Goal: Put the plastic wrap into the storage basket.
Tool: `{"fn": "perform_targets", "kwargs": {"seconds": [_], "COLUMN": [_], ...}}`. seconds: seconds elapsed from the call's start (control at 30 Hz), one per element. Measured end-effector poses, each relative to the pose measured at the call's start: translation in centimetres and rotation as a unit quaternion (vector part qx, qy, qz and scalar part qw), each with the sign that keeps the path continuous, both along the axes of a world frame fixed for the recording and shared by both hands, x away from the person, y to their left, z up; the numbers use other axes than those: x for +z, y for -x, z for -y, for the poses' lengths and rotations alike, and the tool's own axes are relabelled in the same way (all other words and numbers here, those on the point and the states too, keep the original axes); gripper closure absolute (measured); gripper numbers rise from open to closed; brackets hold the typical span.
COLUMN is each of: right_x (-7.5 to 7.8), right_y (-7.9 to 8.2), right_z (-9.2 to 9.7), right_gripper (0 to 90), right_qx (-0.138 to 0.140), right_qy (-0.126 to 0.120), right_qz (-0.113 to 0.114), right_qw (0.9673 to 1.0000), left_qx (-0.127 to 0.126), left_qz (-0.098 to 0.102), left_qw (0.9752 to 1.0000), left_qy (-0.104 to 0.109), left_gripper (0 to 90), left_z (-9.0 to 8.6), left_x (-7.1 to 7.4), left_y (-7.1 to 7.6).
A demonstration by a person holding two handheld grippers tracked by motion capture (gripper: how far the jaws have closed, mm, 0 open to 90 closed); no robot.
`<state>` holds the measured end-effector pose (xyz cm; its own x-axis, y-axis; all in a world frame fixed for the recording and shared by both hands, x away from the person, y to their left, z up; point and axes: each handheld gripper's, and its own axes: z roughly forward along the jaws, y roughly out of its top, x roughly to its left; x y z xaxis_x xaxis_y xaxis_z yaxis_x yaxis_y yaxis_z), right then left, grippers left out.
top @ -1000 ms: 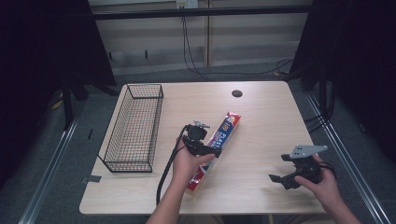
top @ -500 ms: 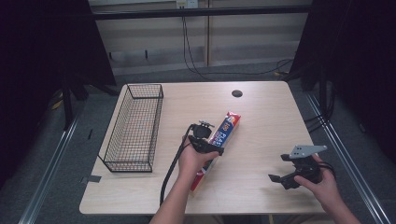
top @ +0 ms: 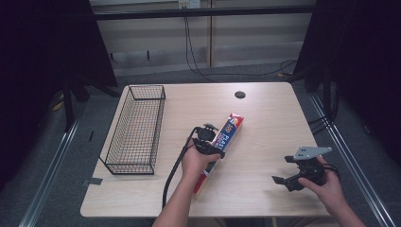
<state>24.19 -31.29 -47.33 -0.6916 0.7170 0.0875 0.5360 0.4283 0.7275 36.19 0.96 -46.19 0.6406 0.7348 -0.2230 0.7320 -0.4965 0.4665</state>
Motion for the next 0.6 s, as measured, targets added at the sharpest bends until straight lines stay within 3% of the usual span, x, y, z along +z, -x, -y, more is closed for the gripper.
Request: {"fn": "perform_targets", "kwargs": {"seconds": [0.17, 0.3, 0.33, 0.6], "right_x": [0.0, 0.1, 0.1, 0.0], "right_y": [0.1, 0.0, 0.0, 0.0], "right_z": [-0.1, 0.0, 0.0, 0.0], "right_gripper": [4.5, 4.5, 4.4, 4.3], "right_qx": [-0.002, 0.000, -0.002, 0.001], "right_qy": [0.000, 0.001, 0.000, -0.003], "right_qz": [-0.003, 0.002, 0.002, -0.002], "right_qw": [1.0000, 1.0000, 1.0000, 1.0000], "left_qx": [0.013, 0.017, 0.014, 0.020], "left_qz": [-0.009, 0.003, -0.003, -0.029], "left_qw": [0.9998, 0.9986, 0.9983, 0.9973], "left_qy": [-0.009, -0.049, -0.057, -0.064], "left_gripper": [35.8, 41.1, 41.8, 42.6], "left_z": [0.2, 1.0, 1.2, 0.9], "left_x": [0.2, 1.1, 1.2, 1.9], "left_y": [0.0, 0.2, 0.2, 0.0]}}
